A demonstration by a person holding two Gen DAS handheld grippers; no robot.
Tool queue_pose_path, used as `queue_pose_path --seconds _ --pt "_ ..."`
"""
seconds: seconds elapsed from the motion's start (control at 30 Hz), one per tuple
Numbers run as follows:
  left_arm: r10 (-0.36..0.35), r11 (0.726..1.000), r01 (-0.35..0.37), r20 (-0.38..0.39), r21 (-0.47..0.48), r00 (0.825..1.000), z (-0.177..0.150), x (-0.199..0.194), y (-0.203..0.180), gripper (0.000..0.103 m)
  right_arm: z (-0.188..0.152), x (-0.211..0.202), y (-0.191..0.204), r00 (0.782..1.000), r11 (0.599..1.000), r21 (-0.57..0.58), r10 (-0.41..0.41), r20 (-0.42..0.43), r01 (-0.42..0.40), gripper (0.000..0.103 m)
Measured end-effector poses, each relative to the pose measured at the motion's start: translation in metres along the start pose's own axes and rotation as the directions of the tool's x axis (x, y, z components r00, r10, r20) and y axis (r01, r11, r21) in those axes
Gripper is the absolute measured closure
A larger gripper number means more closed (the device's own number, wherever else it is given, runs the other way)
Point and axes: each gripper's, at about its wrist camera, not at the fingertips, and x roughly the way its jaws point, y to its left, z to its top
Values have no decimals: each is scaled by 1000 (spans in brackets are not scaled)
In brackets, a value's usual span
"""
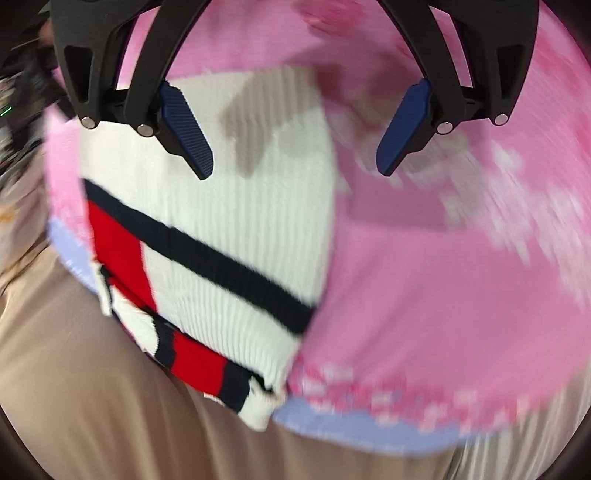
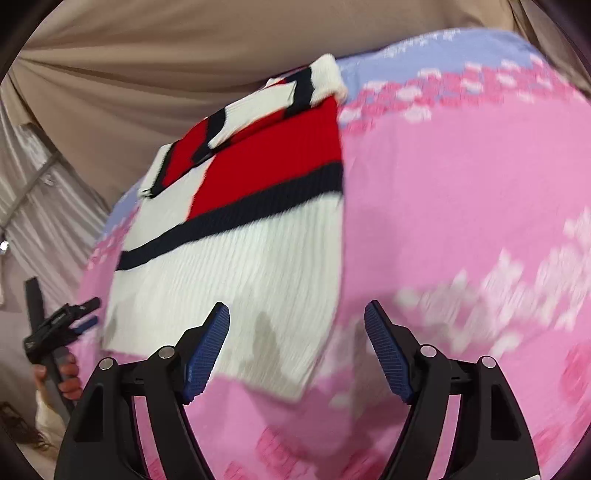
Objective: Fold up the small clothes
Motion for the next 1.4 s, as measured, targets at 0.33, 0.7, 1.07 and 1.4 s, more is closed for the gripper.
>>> queue_pose_path --seconds 0.33,0.7,1.07,1.4 --pt "-14 998 14 -3 -69 1000 -3 10 -10 96 -13 28 10 992 992 36 116 46 -118 79" --pt "-130 991 126 66 54 989 -90 -100 -7 98 -63 -78 20 979 988 -96 132 154 -118 96" --pt "-251 930 177 205 322 946 -103 -182 -36 97 -117 -177 21 964 945 -231 256 76 -233 96" --pt "5 979 -54 242 197 970 101 9 -91 97 114 -52 13 926 964 -171 247 284 -205 96"
